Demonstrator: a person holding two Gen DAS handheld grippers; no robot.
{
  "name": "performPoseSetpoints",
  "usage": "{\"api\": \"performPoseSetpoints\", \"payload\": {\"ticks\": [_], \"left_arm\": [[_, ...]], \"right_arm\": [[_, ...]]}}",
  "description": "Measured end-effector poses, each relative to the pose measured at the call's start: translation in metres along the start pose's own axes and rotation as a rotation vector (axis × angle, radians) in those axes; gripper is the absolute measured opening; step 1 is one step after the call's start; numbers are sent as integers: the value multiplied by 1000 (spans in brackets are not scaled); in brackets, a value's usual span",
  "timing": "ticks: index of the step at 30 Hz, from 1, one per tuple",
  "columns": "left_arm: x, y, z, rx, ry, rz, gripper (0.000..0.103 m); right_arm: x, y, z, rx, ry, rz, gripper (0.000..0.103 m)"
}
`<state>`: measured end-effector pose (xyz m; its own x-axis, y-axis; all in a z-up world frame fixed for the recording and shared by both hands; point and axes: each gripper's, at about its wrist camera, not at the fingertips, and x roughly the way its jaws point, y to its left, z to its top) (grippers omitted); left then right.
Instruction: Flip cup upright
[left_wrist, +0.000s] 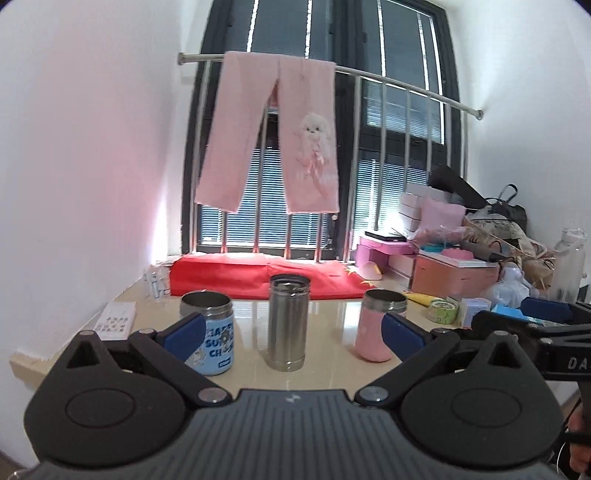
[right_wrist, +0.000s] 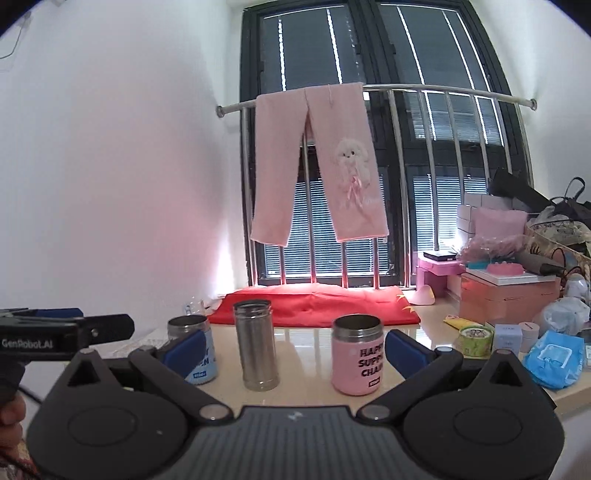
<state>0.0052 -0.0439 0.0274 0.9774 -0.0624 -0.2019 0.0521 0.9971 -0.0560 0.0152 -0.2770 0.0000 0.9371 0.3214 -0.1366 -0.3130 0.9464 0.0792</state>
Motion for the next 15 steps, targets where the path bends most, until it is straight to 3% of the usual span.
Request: {"api": "performPoseSetpoints", "payload": {"ticks": [15], "left_arm": [[-7, 3, -5, -11, -6, 19, 103]], "right_arm": [[-1, 5, -7, -11, 18, -12, 103]]}}
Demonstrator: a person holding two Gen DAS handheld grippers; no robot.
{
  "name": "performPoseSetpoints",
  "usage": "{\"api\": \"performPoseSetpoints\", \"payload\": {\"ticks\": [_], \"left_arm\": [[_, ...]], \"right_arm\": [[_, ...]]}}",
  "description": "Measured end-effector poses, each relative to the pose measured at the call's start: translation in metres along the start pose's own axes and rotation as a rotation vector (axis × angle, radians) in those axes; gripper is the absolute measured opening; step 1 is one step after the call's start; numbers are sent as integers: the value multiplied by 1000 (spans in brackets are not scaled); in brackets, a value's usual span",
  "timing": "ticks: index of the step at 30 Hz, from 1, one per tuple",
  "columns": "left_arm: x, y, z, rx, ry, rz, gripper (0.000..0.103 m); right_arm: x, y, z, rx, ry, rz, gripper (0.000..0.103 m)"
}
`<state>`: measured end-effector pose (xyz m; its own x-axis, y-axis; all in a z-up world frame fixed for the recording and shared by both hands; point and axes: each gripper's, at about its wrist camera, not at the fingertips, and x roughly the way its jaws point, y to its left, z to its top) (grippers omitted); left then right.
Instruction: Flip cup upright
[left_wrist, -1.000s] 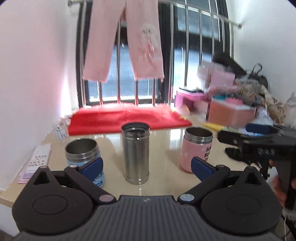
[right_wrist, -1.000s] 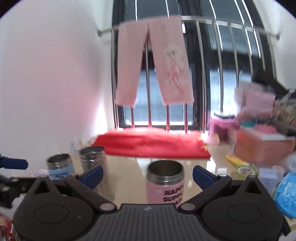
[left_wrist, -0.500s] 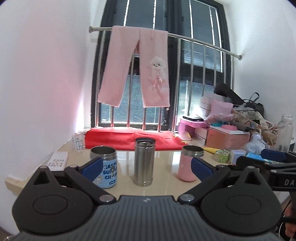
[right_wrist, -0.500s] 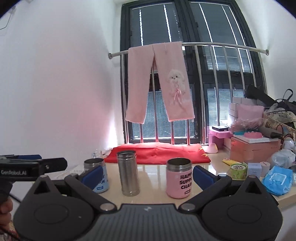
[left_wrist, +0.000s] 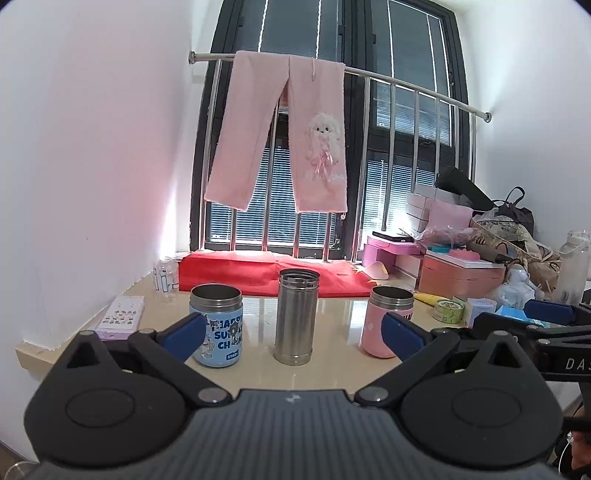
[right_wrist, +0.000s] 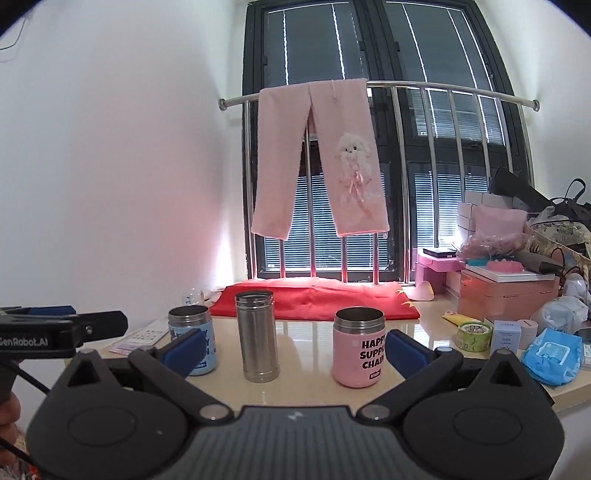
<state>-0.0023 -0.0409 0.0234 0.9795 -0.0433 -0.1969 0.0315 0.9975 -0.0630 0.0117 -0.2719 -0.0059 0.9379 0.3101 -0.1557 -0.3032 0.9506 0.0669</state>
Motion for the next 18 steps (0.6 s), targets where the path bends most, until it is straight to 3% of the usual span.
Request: {"api": "performPoseSetpoints", "payload": {"ticks": [18], "left_arm": [[1, 1, -3, 6, 4, -4, 103]], "right_arm": [[1, -1, 0, 3, 3, -1, 103]]}}
